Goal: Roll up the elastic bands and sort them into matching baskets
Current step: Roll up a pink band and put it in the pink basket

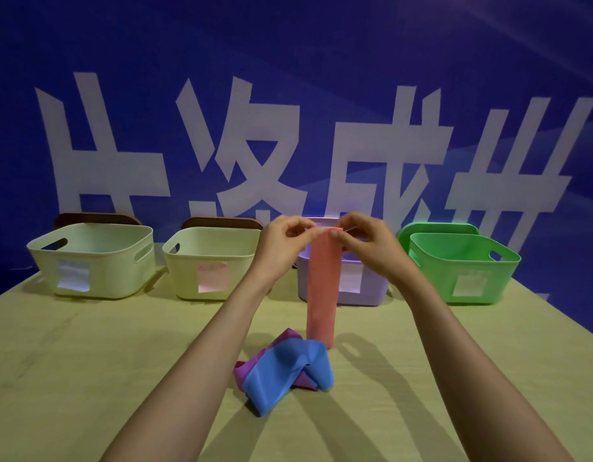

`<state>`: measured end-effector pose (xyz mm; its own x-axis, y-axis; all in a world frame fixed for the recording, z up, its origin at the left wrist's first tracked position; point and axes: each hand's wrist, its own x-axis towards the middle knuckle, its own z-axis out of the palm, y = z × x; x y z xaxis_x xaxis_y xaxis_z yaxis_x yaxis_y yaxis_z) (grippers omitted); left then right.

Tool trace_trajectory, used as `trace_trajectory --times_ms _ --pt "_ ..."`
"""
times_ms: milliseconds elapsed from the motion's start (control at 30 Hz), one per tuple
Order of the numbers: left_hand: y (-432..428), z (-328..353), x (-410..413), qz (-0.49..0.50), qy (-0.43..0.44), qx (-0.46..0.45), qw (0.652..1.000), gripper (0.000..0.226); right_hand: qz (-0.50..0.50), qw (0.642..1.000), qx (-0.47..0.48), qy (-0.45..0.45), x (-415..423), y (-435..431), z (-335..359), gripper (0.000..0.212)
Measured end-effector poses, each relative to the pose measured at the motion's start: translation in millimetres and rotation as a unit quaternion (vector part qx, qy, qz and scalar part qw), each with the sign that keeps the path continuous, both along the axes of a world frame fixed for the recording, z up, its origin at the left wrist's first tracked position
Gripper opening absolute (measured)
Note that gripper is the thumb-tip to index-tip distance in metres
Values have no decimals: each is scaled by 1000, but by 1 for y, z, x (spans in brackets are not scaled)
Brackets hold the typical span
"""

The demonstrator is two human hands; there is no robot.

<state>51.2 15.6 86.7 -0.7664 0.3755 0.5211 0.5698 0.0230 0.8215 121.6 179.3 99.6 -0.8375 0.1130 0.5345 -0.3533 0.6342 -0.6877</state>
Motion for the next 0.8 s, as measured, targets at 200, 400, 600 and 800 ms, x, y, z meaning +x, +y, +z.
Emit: trace_trajectory --times_ms 200,400,600,800 --pt "13 23 4 -79 -66 26 994 27 2 998 -42 43 3 5 26 5" --pt "32 -5 8 -190 -155 -46 968 17 -9 993 -115 26 0 11 39 5" --pt "57 -75 3 -193 -235 -38 952 7 -19 966 -256 29 -9 27 42 8" --pt "66 -122 -9 -152 -283 -126 939 25 -15 970 -241 22 -10 42 45 7"
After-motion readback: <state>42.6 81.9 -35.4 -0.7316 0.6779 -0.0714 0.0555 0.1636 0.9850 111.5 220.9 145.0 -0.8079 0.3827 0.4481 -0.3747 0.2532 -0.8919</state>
